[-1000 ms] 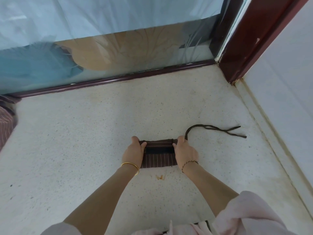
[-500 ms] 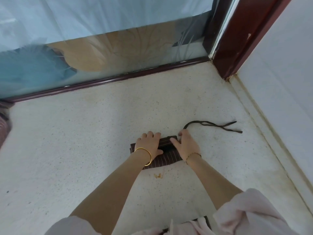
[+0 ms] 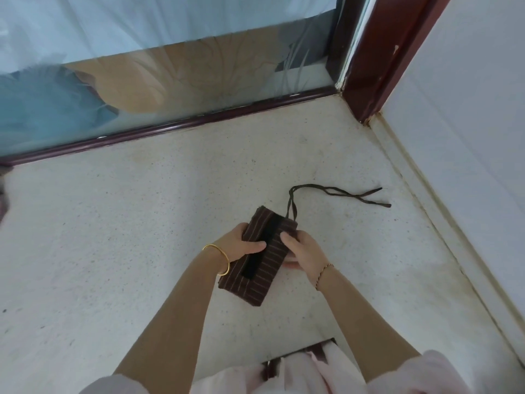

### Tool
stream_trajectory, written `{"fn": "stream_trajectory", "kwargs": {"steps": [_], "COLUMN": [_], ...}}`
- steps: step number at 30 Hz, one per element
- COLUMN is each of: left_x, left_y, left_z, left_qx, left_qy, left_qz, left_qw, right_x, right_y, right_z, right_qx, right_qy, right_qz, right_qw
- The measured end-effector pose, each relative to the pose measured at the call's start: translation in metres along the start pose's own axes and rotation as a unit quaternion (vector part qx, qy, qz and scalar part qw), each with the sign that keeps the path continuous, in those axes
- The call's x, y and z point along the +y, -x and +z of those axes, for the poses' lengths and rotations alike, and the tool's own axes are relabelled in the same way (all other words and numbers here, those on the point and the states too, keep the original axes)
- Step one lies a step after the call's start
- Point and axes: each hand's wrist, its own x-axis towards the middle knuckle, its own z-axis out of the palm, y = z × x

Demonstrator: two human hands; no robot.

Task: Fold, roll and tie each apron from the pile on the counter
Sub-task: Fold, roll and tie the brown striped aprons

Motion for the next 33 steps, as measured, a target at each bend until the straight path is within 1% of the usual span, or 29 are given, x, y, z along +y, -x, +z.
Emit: {"fn": "stream_trajectory", "kwargs": {"steps": [3, 6, 8, 9, 10, 11, 12, 13, 15, 17, 19, 20, 21, 22, 24, 25, 27, 29, 30, 31, 33], "left_x": [0.0, -0.003, -0.004, -0.004, -0.002, 0.001, 0.003, 0.005, 0.009, 0.012, 0.014, 0.015, 0.017, 0.019, 0.024, 0.027, 0.033, 0.037, 0.039, 0.042, 0.046], "left_y": [0.012, 0.022, 0.027, 0.028, 0.031, 0.033, 0.035, 0.036, 0.039, 0.041, 0.041, 0.042, 0.042, 0.042, 0.041, 0.042, 0.042, 0.04, 0.04, 0.041, 0.042], "left_z": [0.0, 0.0, 0.0, 0.0, 0.0, 0.0, 0.0, 0.001, 0.001, 0.0, -0.002, -0.002, -0.002, -0.001, 0.001, 0.004, 0.009, 0.012, 0.013, 0.015, 0.014], "left_qx": [0.004, 0.005, 0.026, 0.039, 0.053, 0.063, 0.069, 0.074, 0.088, 0.107, 0.127, 0.136, 0.146, 0.157, 0.184, 0.197, 0.226, 0.256, 0.264, 0.264, 0.253], "left_qy": [0.078, 0.121, 0.123, 0.121, 0.116, 0.107, 0.091, 0.073, 0.054, 0.061, 0.065, 0.07, 0.079, 0.091, 0.118, 0.128, 0.136, 0.146, 0.147, 0.144, 0.127], "left_qz": [0.004, 0.02, 0.039, 0.047, 0.053, 0.059, 0.066, 0.072, 0.083, 0.092, 0.094, 0.095, 0.099, 0.105, 0.114, 0.118, 0.128, 0.141, 0.149, 0.154, 0.159], "left_qw": [0.997, 0.992, 0.991, 0.991, 0.99, 0.991, 0.991, 0.992, 0.991, 0.988, 0.985, 0.984, 0.981, 0.978, 0.969, 0.965, 0.956, 0.945, 0.942, 0.941, 0.946], "right_x": [-0.011, -0.021, -0.026, -0.029, -0.033, -0.038, -0.042, -0.047, -0.053, -0.054, -0.056, -0.056, -0.056, -0.055, -0.051, -0.048, -0.045, -0.047, -0.047, -0.047, -0.046], "right_y": [0.002, 0.003, 0.002, 0.001, -0.002, -0.004, -0.008, -0.012, -0.018, -0.021, -0.02, -0.018, -0.016, -0.015, -0.01, -0.007, -0.004, 0.0, 0.001, 0.002, 0.005], "right_z": [0.004, 0.0, -0.003, -0.005, -0.007, -0.008, -0.01, -0.012, -0.016, -0.019, -0.021, -0.021, -0.02, -0.019, -0.012, -0.007, 0.001, 0.007, 0.01, 0.013, 0.016], "right_qx": [-0.014, -0.039, 0.0, 0.034, 0.061, 0.076, 0.083, 0.087, 0.092, 0.111, 0.143, 0.156, 0.159, 0.154, 0.124, 0.116, 0.121, 0.109, 0.089, 0.063, 0.02], "right_qy": [-0.062, -0.03, 0.005, 0.037, 0.095, 0.176, 0.267, 0.353, 0.466, 0.524, 0.549, 0.551, 0.532, 0.486, 0.355, 0.3, 0.237, 0.228, 0.226, 0.203, 0.122], "right_qz": [-0.033, -0.056, -0.083, -0.12, -0.171, -0.221, -0.258, -0.278, -0.275, -0.273, -0.271, -0.269, -0.268, -0.265, -0.23, -0.216, -0.211, -0.213, -0.211, -0.194, -0.145], "right_qw": [0.997, 0.997, 0.997, 0.992, 0.979, 0.956, 0.925, 0.889, 0.836, 0.799, 0.778, 0.775, 0.787, 0.819, 0.898, 0.922, 0.941, 0.944, 0.947, 0.958, 0.982]}}
